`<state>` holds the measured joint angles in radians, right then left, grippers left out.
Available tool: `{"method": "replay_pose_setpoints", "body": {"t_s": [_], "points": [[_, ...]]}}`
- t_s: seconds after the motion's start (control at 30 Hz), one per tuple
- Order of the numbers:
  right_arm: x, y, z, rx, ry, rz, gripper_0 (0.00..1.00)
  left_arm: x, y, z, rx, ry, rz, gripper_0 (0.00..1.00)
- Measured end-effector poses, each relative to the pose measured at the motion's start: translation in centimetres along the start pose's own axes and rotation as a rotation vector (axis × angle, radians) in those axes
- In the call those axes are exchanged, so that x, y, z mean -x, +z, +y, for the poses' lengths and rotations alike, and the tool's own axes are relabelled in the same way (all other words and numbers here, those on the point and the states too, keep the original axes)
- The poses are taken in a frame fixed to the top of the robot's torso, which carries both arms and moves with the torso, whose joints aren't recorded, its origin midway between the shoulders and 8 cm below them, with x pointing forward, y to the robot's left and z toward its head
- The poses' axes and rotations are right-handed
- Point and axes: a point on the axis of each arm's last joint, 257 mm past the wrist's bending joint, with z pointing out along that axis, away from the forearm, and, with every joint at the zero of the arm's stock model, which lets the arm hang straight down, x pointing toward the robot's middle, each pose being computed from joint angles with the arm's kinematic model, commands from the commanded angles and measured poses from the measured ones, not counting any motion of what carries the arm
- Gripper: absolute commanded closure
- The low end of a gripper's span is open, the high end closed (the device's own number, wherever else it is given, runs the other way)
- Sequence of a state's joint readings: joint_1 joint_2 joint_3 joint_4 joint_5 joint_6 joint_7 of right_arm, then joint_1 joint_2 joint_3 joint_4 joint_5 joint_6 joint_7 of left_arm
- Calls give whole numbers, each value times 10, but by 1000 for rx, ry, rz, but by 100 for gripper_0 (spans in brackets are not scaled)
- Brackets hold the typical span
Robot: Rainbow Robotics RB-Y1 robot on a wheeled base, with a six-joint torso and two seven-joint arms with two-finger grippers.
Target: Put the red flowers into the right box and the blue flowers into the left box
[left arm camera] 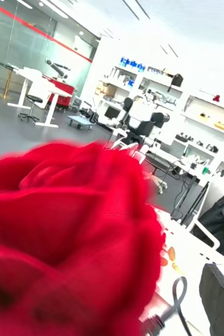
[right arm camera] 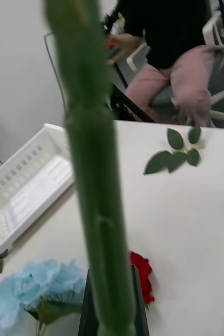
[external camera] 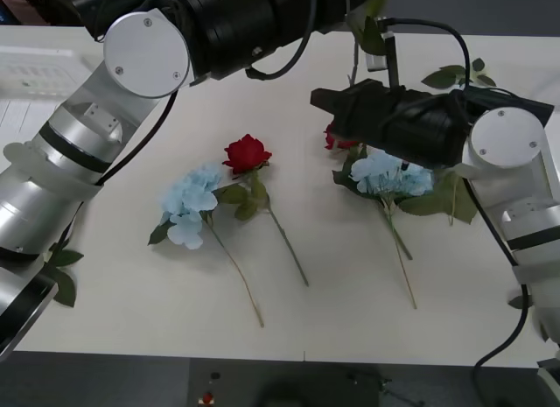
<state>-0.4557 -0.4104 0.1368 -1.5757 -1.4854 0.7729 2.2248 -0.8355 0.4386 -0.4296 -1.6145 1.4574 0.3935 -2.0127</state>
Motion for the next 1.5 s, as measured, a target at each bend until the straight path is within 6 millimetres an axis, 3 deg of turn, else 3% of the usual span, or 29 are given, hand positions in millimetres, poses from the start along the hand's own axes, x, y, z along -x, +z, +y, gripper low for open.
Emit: {"method": "replay_pose_setpoints", "body": {"t_s": [0.17,0.23,0.3,0.43,0.57,0.67,0.77,0.97,1.1,1.27,1.5], "points": [[-21,-44,-55,-105,163,126,100,3,-9,13,29,-73,-48,0],[-30,-71,-84,-169,218,183,100,4,-20,16,2,-217,-47,0],[-40,-106,-113,-228,253,257,100,-9,-37,16,-37,-334,25,0],[-52,-203,-179,-411,320,411,100,-57,-96,19,-61,-359,267,0],[-47,-323,-239,-669,360,580,100,-114,-164,18,-28,-420,427,0],[-28,-399,-268,-835,378,652,100,-161,-211,16,6,-452,555,0],[-9,-446,-283,-951,382,682,100,-201,-247,14,48,-461,722,0],[16,-497,-319,-1155,221,706,100,-245,-282,1,182,-616,934,0],[15,-523,-351,-1265,104,683,100,-260,-304,6,343,-774,1012,0],[-25,-545,-379,-1347,13,722,100,-266,-313,6,438,-825,1047,0],[-93,-532,-391,-1379,52,727,100,-289,-312,32,749,-961,996,0]]}}
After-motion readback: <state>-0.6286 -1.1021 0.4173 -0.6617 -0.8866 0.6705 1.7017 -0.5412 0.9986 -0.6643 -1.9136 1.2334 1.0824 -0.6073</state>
